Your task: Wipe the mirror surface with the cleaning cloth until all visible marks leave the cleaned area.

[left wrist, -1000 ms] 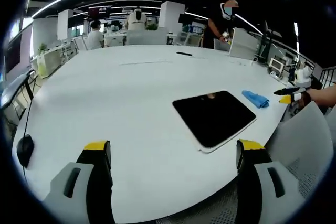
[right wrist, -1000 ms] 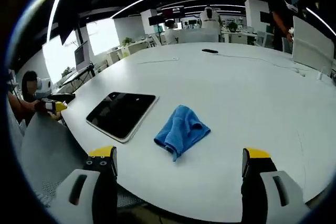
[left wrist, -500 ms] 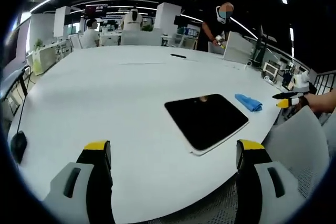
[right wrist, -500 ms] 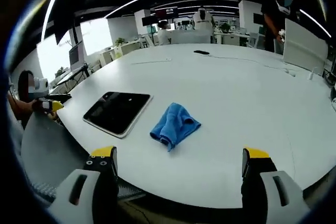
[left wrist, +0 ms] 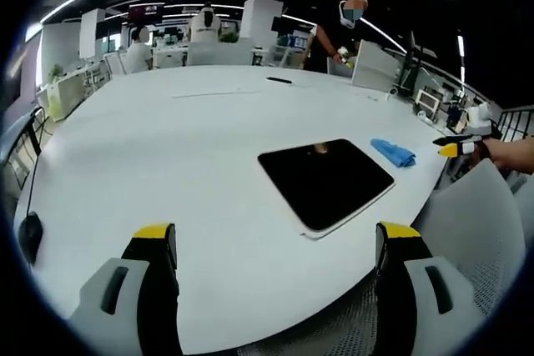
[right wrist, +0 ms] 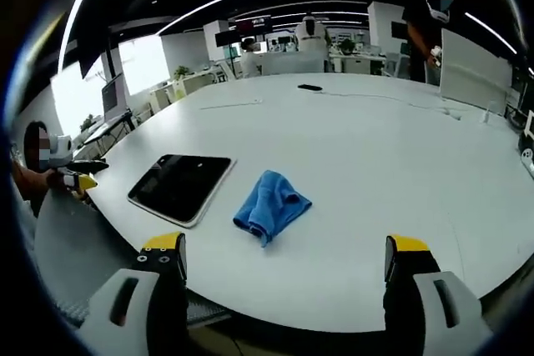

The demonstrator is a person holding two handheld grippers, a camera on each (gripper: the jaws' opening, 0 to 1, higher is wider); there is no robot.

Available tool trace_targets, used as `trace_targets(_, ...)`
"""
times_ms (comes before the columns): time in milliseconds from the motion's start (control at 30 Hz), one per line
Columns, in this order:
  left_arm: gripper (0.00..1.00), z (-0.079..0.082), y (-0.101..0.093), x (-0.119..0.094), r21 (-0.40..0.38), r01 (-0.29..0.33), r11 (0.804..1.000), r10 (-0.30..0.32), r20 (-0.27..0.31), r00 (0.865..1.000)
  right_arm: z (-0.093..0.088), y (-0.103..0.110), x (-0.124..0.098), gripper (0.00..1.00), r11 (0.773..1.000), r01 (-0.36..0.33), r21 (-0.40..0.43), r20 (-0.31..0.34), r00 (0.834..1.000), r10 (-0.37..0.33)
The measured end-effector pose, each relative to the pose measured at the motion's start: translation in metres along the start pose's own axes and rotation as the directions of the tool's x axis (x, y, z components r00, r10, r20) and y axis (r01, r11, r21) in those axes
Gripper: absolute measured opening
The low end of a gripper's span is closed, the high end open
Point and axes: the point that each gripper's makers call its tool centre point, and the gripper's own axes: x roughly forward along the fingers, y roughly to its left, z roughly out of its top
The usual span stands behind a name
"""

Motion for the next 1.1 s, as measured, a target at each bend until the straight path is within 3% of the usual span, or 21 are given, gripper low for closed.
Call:
trace_targets(300, 0.99, -0.003, 0.0, 0.001, 0.006, 0.0, 1.0, 0.0, -0.017, 1.0, 0.016, 0.006, 0.009, 0.98, 1.0, -0.008, -0.002, 0.011, 1.0, 0.008)
trace_targets(400, 0.99, -0.003, 0.001, 0.001, 0.009, -0.005, 1.0, 0.005, -0.017, 1.0, 0.02, 0.01, 0.011, 0.92, 1.0, -0.021, 0.0, -0.005, 1.0, 0.021)
trace_targets(533, 0.99, -0.004, 0.001, 0.001, 0.007, -0.001, 1.0, 0.001, -0.024, 1.0, 0.044, 0.016, 0.014, 0.95, 1.0, -0.026, 0.01, 0.005, 1.0, 0.026)
trace_targets(700, 0.99, -0.006, -0.004, 0.003, 0.03, 0.022, 0.999, -0.021, -0.041, 0.999, 0.076, 0.025, 0.023, 0.92, 0.998, -0.018, -0.062, -0.044, 0.999, 0.015)
trace_targets(800, 0.99, -0.004, -0.004, 0.002, 0.062, 0.019, 0.998, -0.016, -0.041, 0.999, 0.083, 0.03, 0.037, 0.89, 0.995, -0.024, -0.099, -0.095, 0.995, 0.015)
trace_targets(933, 0.99, 0.0, -0.006, -0.001, 0.064, 0.035, 0.997, -0.033, -0.041, 0.999, 0.074, 0.031, 0.059, 0.77, 0.991, -0.058, -0.117, -0.193, 0.981, 0.035)
trace_targets(1000, 0.99, 0.001, -0.009, -0.002, 0.066, 0.041, 0.997, -0.038, -0.036, 0.999, 0.062, 0.028, 0.07, 0.71, 0.992, -0.064, -0.106, -0.26, 0.965, 0.034)
trace_targets(1100, 0.99, -0.003, -0.013, -0.002, 0.086, 0.045, 0.995, -0.042, -0.046, 0.998, 0.046, 0.029, 0.083, 0.52, 0.993, -0.09, -0.08, -0.321, 0.945, 0.059)
